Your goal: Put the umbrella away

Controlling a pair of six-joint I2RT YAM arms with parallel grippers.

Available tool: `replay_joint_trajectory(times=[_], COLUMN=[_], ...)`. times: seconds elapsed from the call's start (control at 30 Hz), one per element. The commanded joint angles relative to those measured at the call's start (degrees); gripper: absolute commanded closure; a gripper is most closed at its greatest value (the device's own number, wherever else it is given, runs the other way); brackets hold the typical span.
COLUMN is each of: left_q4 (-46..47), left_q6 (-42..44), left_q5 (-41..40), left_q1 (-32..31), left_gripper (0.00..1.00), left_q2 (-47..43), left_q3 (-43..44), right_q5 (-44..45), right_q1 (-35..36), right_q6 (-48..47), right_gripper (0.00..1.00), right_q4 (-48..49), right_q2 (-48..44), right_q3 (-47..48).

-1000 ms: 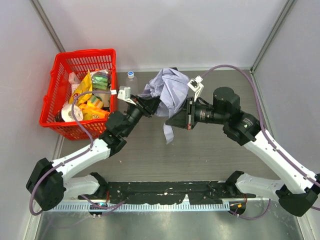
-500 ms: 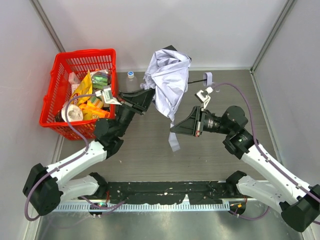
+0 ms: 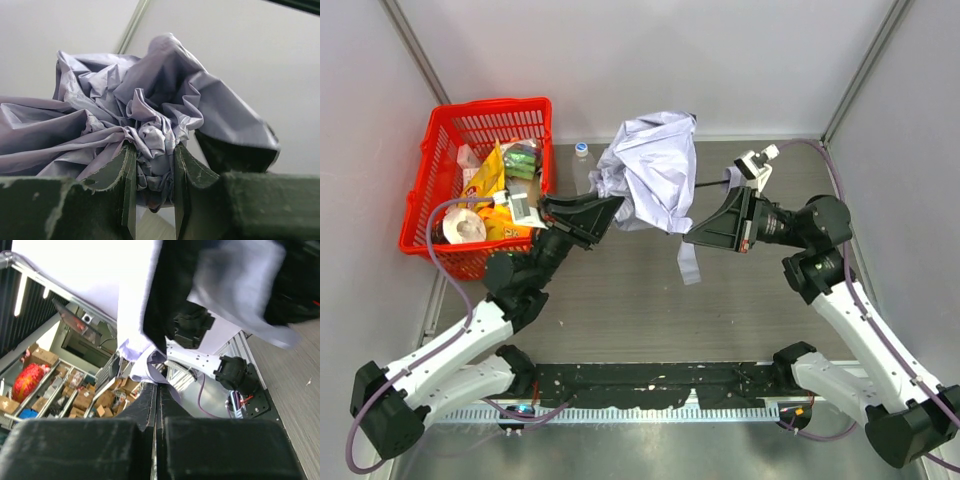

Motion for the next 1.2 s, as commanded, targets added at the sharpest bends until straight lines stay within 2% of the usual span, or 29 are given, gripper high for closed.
replay_joint_trajectory(times=[0.0,0.1,0.13,0.27,0.33,0.37,0.47,0.53,0.6,0.77,0.9,1.1,1.17], left_q4=[1.27,1.27,0.84,-4.77,-8.47,-10.49,-18.12,-23.4,-25.79,-31.5,-32.65,-33.53,-33.88], left_q6=[3.82,5.4,5.66,9.08,11.37,12.77,17.17,19.46,20.69,23.59,22.99,20.61,19.91], left_q5=[1.02,1.45,1.98,4.87,6.46,7.33,11.2,12.35,13.23,20.87,24.65,27.2,27.82], left_q1=[-0.01,-0.01,-0.1,-0.01,-0.01,-0.01,-0.01,-0.01,-0.01,-0.01,-0.01,-0.01,-0.01], left_gripper=[1.0,1.0,1.0,1.0,1.0,1.0,1.0,1.0,1.0,1.0,1.0,1.0,1.0], left_q2=[-2.59,-2.77,-2.69,-2.68,-3.56,-4.35,-5.76,-6.46,-7.34,-7.61,-9.01,-11.47,-12.35], left_q3=[-1.57,-1.92,-1.66,-0.34,0.01,0.1,1.5,2.73,2.74,4.75,4.15,2.39,1.77], right_q5=[-4.65,-5.26,-5.18,-0.53,6.14,11.64,23.86,32.13,36.46,41.22,50.52,58.44,66.75], right_q1=[-0.15,-0.15,-0.15,-0.15,-0.07,-0.15,0.2,0.98,2.04,4.15,5.73,6.09,6.09], right_q6=[-4.09,-7.43,-12.05,-36.48,-48.8,-54.58,-61.31,-65.09,-67.29,-69.84,-71.07,-70.99,-70.81], right_gripper=[0.99,0.99,0.99,0.99,0.99,0.99,0.99,0.99,0.99,0.99,0.99,0.99,0.99], right_q4=[-4.75,-10.8,-14.04,-49.21,-65.57,-68.89,-78.91,-83.22,-84.82,-86.06,-87.46,-86.15,-84.75], right_q2=[0.09,-0.26,-0.18,2.8,5.43,6.41,8.78,10.36,11.42,14.06,15.38,15.3,14.6], right_q3=[6.48,7.72,9.81,21.3,28.42,30.64,37.06,39.96,41.47,44.98,47.71,47.02,45.79])
